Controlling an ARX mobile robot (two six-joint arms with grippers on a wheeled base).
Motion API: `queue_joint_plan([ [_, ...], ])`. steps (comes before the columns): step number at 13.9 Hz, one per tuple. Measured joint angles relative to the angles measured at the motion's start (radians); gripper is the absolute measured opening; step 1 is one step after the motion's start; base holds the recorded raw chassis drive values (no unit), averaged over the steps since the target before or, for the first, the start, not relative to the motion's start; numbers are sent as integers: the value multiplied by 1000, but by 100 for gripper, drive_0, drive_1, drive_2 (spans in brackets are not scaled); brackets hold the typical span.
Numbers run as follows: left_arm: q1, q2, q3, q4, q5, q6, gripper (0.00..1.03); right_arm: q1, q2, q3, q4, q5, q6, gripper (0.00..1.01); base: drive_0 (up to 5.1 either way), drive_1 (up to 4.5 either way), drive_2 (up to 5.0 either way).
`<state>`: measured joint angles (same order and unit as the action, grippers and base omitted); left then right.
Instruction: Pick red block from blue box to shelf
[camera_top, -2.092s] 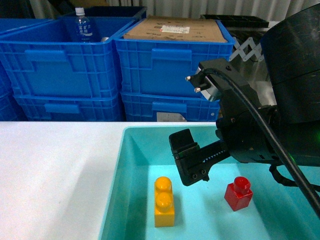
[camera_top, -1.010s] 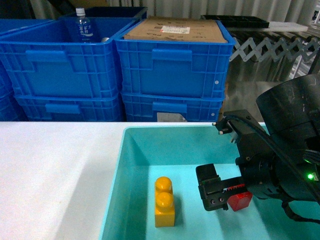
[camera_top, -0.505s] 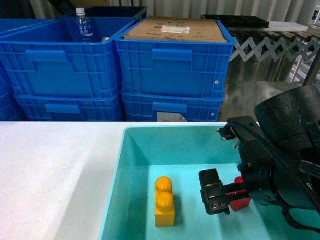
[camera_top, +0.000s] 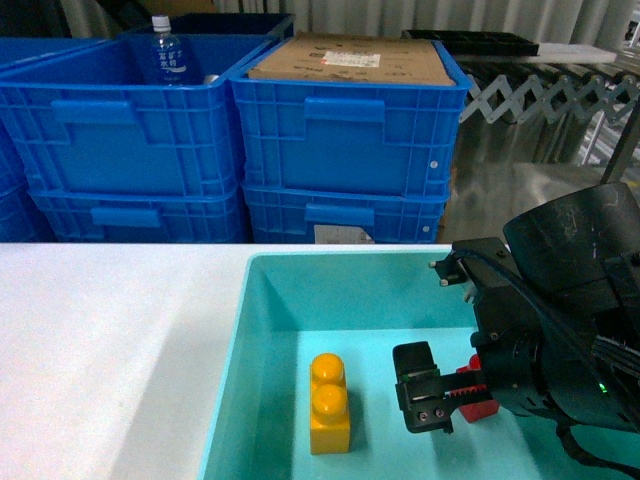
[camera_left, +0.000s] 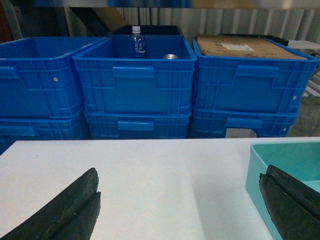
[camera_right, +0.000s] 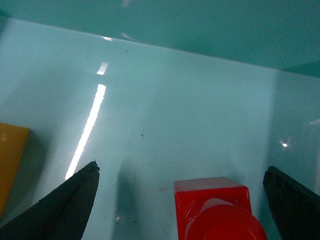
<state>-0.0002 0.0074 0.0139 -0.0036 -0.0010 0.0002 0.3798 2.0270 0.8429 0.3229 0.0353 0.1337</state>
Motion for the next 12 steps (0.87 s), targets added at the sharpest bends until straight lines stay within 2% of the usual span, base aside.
queue_joint_plan([
  [2,0,0,0,0,0,0,98,7,3,-3,10,1,-3,98,0,0,0],
  [3,0,0,0,0,0,0,98,9,5,-3,15,2,-4,91,0,0,0],
  [8,0,0,0,0,0,0,98,12,33,-16,38,14,-16,34,0,0,0],
  [9,0,0,0,0,0,0,98,12,33,-19,45,15,-20,29,0,0,0],
  [12,0,0,0,0,0,0,98,12,32,-45,109,-2,-40,29,0,0,0],
])
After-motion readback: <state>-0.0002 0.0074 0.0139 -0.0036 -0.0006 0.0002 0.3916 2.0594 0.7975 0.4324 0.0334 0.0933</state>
